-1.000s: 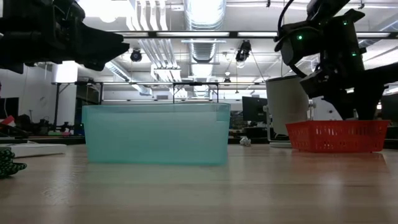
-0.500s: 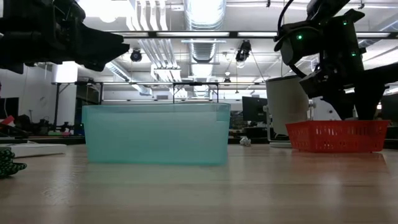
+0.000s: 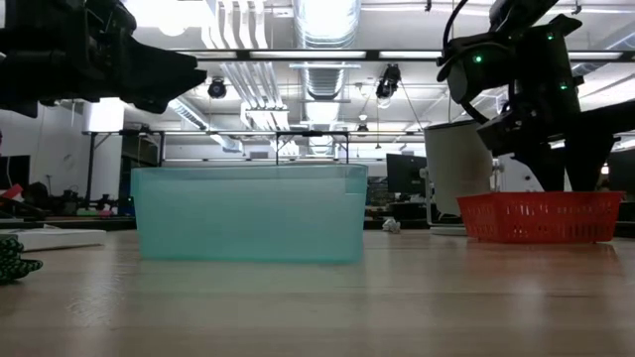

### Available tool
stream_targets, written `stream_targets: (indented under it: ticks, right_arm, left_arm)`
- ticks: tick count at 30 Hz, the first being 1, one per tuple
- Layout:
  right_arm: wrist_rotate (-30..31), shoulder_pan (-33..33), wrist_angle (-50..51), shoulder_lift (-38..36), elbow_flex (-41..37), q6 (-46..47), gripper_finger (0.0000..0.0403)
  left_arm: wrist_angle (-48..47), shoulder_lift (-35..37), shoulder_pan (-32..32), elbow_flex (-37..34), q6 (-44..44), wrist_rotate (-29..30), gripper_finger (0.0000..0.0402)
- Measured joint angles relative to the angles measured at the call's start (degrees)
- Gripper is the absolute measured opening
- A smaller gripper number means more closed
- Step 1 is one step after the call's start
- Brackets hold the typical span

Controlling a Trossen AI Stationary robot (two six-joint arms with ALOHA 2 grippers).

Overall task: Pick and place items into bin
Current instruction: Put the bottom right card reader box into the black basket

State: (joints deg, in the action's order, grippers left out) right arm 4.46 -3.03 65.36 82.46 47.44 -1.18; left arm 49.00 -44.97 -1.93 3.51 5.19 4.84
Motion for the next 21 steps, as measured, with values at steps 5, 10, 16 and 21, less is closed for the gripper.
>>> stream_targets:
  ticks: [5,10,16,21]
  right_arm:
    - [0.1,0.0,0.0,-1.4,0.2,1.6,0.0167]
    - [0.1,0.0,0.0,-5.7,1.0,4.3,0.0148]
    - [0.1,0.0,-0.4,-12.8,1.3,14.0,0.0127]
    - [-1.2,0.9,-0.8,-18.0,1.3,21.4,0.0115]
  left_arm:
    - [0.0,0.0,0.0,0.0,0.0,0.0,0.0199]
    - [0.0,0.0,0.0,0.0,0.0,0.0,0.0199]
    - [0.0,0.0,0.1,0.0,0.0,0.0,0.0199]
    - [0.0,0.0,0.1,0.0,0.0,0.0,0.0199]
